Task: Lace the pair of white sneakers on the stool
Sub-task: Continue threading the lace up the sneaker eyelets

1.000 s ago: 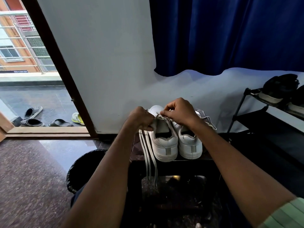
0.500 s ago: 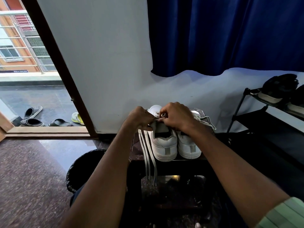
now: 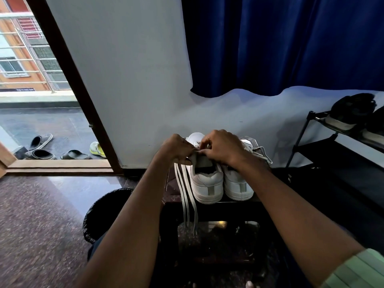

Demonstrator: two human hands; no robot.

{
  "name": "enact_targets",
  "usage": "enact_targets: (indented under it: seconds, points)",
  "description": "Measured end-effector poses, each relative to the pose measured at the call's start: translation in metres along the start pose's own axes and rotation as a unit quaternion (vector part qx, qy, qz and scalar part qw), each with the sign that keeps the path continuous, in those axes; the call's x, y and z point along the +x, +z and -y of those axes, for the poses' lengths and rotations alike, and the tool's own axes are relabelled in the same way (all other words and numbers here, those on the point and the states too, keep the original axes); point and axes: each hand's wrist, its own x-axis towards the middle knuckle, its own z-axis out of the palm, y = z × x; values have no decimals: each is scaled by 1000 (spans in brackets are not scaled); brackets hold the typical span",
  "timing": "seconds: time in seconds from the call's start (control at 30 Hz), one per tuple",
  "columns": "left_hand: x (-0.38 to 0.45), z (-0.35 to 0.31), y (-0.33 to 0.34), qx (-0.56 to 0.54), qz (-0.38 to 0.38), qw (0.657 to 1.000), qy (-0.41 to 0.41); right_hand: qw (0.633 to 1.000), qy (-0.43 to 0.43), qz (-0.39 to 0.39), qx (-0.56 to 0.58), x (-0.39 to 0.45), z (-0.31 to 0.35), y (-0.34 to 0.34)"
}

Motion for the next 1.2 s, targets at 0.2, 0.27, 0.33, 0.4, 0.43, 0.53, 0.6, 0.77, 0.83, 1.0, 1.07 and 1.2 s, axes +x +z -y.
enact_targets:
  seconds: [0.2, 0.27, 0.33, 0.4, 0.43, 0.53, 0.6, 0.77, 0.83, 1.0, 1.07, 1.2]
  points:
    - [-1, 0, 0, -13, -10, 1000, 1, 783, 86, -65, 612, 9, 2, -6]
    - [-3, -1, -1, 7, -20, 1000, 3, 738, 132, -106, 653, 10, -4, -16]
    - [-3, -2, 1, 24, -42, 998, 29, 792, 152, -170, 566, 12, -15, -19]
    - [-2, -1, 2, 59, -64, 993, 86, 894, 153, -199, 372, 16, -29, -17]
    - [-1, 0, 2, 99, -67, 985, 123, 936, 156, -180, 259, 16, -35, -15]
    - [4, 4, 1, 221, -71, 948, 219, 972, 170, -161, -29, 6, -35, -10]
    - [4, 2, 4, 270, -68, 929, 243, 974, 114, -194, -26, 0, -25, -8]
    - [-3, -8, 11, 321, -87, 900, 281, 990, 20, -38, 134, -2, -4, -5]
    - [3, -4, 11, 316, -69, 903, 282, 995, 23, -10, 101, -3, -8, -4]
    - [15, 0, 8, 272, -38, 918, 287, 983, 84, -15, 161, -1, -18, -3]
    - [17, -1, 8, 193, -4, 941, 278, 981, 92, -24, 169, -2, -18, -2]
    - [9, -9, 5, -60, 63, 989, 122, 979, 90, -42, 177, -3, -15, -1]
